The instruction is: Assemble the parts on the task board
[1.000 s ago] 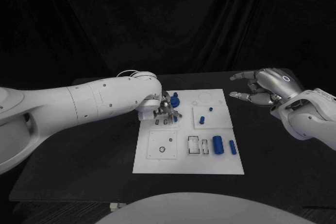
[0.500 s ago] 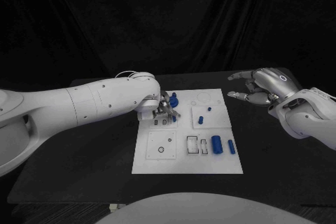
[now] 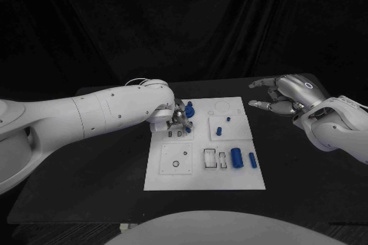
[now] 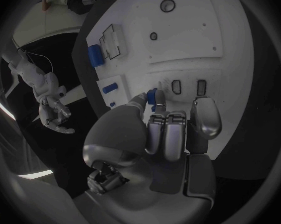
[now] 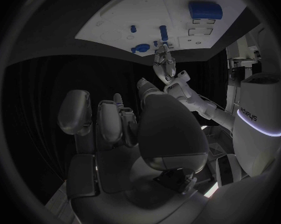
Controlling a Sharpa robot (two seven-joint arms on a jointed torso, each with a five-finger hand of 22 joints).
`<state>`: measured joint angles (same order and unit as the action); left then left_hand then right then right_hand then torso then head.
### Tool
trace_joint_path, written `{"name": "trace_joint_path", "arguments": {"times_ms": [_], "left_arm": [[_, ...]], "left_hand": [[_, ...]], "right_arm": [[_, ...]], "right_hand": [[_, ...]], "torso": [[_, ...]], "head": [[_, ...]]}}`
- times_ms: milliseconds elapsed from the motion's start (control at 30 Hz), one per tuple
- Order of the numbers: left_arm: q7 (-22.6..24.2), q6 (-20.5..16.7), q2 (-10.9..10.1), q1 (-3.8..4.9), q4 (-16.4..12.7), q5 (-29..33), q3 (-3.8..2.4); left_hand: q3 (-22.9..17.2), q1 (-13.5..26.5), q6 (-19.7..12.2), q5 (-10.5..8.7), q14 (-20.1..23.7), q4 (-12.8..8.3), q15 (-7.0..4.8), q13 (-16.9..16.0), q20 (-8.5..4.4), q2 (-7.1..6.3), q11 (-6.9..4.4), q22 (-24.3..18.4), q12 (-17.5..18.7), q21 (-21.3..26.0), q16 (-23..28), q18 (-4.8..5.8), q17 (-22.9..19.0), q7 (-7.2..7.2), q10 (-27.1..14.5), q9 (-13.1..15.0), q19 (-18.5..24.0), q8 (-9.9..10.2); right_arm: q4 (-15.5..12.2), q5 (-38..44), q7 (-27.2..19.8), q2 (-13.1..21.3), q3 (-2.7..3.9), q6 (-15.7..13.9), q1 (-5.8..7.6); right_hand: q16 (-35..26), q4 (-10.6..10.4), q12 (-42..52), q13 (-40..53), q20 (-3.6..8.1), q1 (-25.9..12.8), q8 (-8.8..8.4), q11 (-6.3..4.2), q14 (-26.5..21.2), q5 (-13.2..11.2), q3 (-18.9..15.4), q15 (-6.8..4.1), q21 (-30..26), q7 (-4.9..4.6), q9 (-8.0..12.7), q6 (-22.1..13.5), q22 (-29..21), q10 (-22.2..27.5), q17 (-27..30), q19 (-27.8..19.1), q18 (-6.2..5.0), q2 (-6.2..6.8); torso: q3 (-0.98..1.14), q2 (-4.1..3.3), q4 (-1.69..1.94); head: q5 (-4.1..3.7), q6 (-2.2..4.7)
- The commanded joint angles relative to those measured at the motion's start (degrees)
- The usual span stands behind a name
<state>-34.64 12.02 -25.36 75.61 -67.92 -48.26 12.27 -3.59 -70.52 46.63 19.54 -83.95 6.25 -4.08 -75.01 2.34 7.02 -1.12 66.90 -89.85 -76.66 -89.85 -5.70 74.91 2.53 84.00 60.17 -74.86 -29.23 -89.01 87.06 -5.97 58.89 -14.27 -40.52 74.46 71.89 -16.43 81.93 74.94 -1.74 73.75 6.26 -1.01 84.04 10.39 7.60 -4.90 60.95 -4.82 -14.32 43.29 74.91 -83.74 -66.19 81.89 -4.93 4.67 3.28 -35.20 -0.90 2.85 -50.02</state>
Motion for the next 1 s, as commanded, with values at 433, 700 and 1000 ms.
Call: {"name": "trace_joint_path", "arguments": {"times_ms": [433,700,1000], "left_arm": [[1.8,-2.2,-2.1,-0.3,-2.0,0.1,0.0],[0.8,-3.2,-5.1,-0.27,-5.2,0.1,0.0],[0.2,-3.6,-6.7,-0.27,-6.5,0.1,0.01]], "left_hand": [[-16.5,3.5,2.9,7.36,-6.1,-2.4,-0.13,-15.0,-0.09,-6.2,-0.42,1.3,-0.1,0.5,-0.2,0.19,15.1,-0.24,6.0,4.4,-0.1,3.8],[-20.1,4.6,3.5,8.41,-6.1,-3.4,-0.25,-15.0,-0.16,-7.53,-0.52,1.5,-0.1,0.6,-0.2,0.2,15.1,-0.32,6.0,5.9,-0.2,4.1],[-21.5,5.4,3.5,7.38,-6.1,-3.4,-0.23,-15.0,-0.18,-7.81,-0.46,1.5,-0.1,0.8,-0.2,0.18,15.1,-0.23,6.0,6.3,-0.2,4.6]], "right_arm": [[-0.1,0.1,0.9,0.1,0.04,0.1,-0.32],[-0.2,0.1,1.3,0.5,0.04,0.5,-0.47],[-0.1,0.1,1.4,0.6,0.03,1.0,-0.71]], "right_hand": [[-0.3,0.2,-0.4,4.7,-0.07,0.2,0.15,0.08,2.0,0.5,0.0,0.31,0.0,-0.03,0.1,0.6,8.3,-0.4,0.1,0.2,-0.2,-0.62],[-0.3,0.3,-0.5,4.5,-0.08,0.3,0.14,0.1,2.0,0.5,0.1,0.33,-0.1,-0.06,0.2,0.6,8.2,-0.3,0.1,0.2,-0.23,-0.8],[-0.5,0.3,-0.7,4.3,-0.08,0.4,0.13,0.11,2.0,0.6,0.1,0.34,-0.3,-0.08,0.2,0.6,8.2,-0.2,0.3,0.2,-0.25,-0.89]], "torso": [[-0.01,0.08,0.14],[-0.04,0.04,0.32],[-0.01,0.14,0.54]], "head": [[0.23,0.02],[0.53,0.02],[0.59,0.02]]}}
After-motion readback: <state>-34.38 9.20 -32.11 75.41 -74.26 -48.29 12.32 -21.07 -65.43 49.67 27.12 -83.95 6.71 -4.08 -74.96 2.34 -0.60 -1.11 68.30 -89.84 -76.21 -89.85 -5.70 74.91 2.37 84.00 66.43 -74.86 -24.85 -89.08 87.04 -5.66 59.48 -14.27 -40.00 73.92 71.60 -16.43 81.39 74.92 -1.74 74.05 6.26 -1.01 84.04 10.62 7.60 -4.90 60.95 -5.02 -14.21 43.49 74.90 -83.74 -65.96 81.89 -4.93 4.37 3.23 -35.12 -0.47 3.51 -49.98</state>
